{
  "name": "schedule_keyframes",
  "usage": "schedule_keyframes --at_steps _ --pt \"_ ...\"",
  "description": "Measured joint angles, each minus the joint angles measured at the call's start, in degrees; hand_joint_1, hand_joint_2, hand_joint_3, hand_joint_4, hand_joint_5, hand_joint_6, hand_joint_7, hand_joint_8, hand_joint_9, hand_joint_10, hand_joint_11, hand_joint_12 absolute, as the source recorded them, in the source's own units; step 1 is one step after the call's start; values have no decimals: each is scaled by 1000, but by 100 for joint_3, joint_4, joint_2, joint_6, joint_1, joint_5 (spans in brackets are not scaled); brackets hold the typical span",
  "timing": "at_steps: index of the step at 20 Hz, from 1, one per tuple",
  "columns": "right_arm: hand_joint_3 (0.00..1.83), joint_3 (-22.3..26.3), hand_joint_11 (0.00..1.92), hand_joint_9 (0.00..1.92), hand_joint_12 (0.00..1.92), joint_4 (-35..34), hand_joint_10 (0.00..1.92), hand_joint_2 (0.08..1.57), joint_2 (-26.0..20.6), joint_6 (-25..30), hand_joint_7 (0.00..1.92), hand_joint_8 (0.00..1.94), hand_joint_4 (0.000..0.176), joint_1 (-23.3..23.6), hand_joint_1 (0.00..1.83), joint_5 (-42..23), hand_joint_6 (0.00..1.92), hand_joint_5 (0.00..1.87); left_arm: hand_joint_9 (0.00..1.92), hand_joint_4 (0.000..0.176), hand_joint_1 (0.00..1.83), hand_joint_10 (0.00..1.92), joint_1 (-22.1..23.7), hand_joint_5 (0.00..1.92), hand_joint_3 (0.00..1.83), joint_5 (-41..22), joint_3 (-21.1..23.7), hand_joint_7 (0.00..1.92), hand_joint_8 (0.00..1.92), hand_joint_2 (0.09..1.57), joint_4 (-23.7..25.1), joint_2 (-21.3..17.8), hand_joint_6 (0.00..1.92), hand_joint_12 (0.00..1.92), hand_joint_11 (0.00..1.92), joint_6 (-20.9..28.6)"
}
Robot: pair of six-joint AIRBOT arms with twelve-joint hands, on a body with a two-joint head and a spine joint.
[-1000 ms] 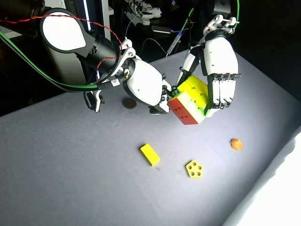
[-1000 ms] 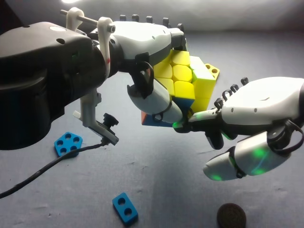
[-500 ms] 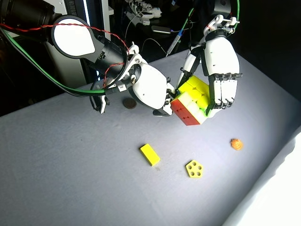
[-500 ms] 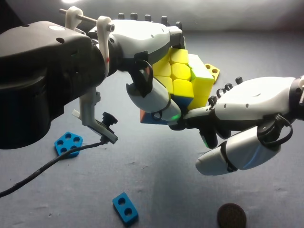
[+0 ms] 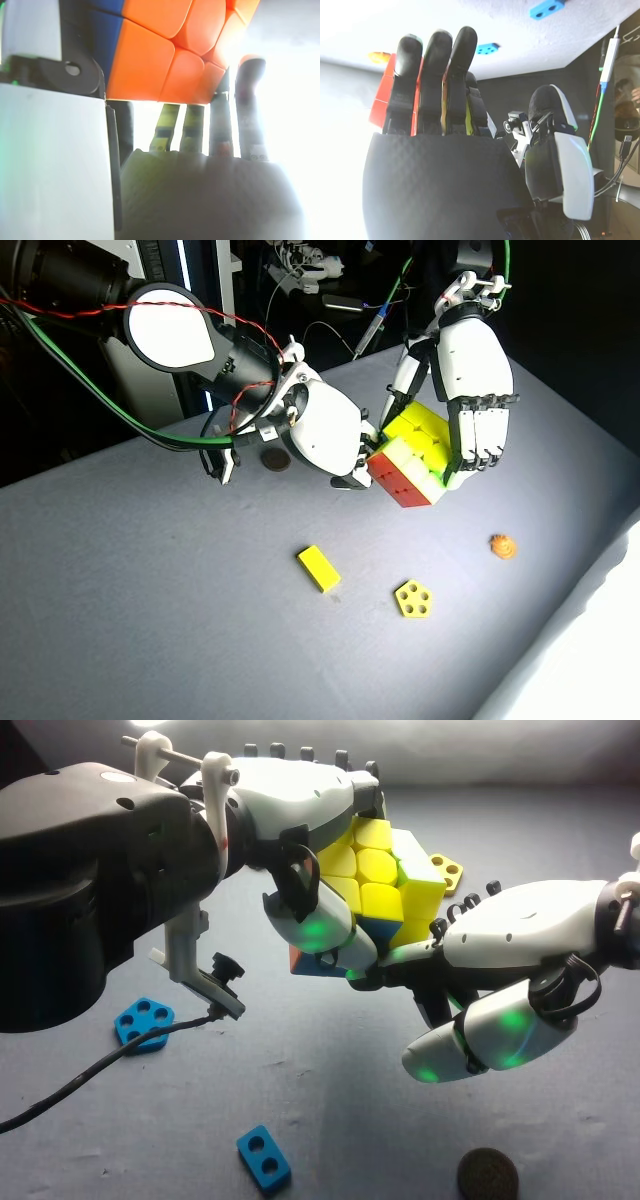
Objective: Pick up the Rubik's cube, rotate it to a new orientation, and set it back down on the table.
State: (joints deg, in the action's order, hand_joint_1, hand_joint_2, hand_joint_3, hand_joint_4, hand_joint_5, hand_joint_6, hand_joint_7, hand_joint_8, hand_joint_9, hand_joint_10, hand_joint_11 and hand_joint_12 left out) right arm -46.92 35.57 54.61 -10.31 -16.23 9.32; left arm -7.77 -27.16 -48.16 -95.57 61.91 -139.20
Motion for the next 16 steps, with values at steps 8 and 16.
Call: schedule_keyframes --at_steps 8,16 --pt "0 815 253 405 1921 61 1653 1244 -1475 61 452 1075 0 234 176 -424 6 82 384 22 993 1921 35 436 0 81 0 480 1844 1435 -46 0 1782 1921 367 57" --pt "1 748 227 403 1921 107 1652 1248 -1794 437 466 1066 0 457 169 -1117 1 75 389 14 1002 1921 35 441 0 243 13 489 1850 1429 -92 -22 1751 1921 367 85"
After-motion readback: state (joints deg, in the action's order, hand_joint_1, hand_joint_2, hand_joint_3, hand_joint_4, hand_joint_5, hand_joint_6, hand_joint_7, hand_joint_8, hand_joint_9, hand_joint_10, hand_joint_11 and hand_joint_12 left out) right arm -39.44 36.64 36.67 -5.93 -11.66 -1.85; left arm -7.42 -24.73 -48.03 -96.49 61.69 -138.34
